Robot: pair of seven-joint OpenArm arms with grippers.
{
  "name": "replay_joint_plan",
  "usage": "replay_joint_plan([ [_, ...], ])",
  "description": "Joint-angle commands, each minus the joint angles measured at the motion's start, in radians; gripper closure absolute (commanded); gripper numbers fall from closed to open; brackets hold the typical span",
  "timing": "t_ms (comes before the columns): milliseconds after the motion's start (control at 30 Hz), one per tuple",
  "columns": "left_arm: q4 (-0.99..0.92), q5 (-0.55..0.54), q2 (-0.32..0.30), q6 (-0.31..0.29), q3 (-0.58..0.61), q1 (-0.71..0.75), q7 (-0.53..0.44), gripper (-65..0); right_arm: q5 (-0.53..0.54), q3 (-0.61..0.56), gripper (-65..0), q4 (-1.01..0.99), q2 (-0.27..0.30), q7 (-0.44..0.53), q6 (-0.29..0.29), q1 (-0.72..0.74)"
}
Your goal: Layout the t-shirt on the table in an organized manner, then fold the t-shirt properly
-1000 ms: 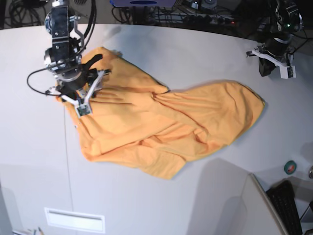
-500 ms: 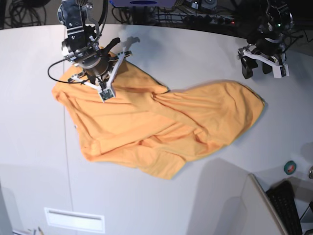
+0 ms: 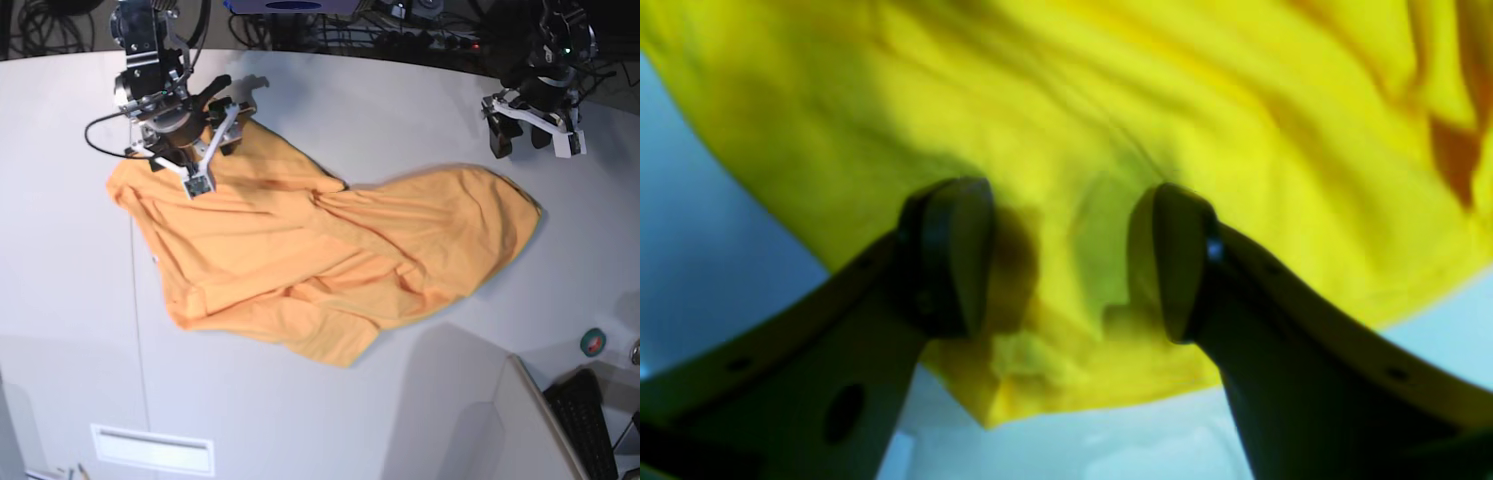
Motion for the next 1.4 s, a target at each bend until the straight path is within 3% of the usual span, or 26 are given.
replay_joint_plan([
  [0,0.016,-0.010,-0.010,-0.004,-0.003,0.003,-0.022,-44.1,0.011,-0.001,-32.7,-0.011,-0.001,-0.002,0.001,0.019],
  [100,0.016,-0.010,-0.010,-0.004,-0.003,0.003,-0.022,-44.1,0.077,-0.002,-26.1,-0.040,-0.001,0.026,0.001,0.025],
  [233,0.016,-0.010,-0.012,-0.004,-0.003,0.005,-0.022,-44.1,0.077,-0.002,-10.8,-0.032,-0.001,0.029,0.001,0.019],
  [300,0.016,-0.010,-0.012,-0.004,-0.003,0.006,-0.022,-44.1,0.077,-0.002,-6.3,-0.020,-0.001,0.029,0.001,0.016],
  [567,0.026,-0.008,-0.014,-0.004,0.005,0.005,-0.022,-44.1,0.077,-0.004,-6.3,0.133,0.001,0.024,0.001,-0.045],
  [800,0.025,-0.008,-0.010,-0.004,0.008,-0.023,-0.022,-44.1,0.076,-0.004,-6.3,0.112,0.024,0.024,0.001,-0.044],
  [900,0.025,-0.008,-0.012,-0.004,0.008,-0.025,-0.022,-44.1,0.077,-0.004,-5.1,0.119,0.024,0.026,0.001,-0.048],
  [967,0.025,-0.008,-0.014,-0.004,0.008,-0.025,-0.022,-44.1,0.079,-0.004,0.0,0.119,0.021,0.029,0.001,-0.048],
  [1200,0.026,-0.008,-0.014,-0.004,0.008,-0.026,-0.022,-44.1,0.079,-0.006,0.0,0.156,-0.007,0.026,0.001,-0.074],
  [1367,0.025,0.000,-0.014,-0.004,0.008,-0.054,-0.013,-44.1,0.079,-0.110,0.0,0.261,0.018,0.024,0.001,-0.139],
])
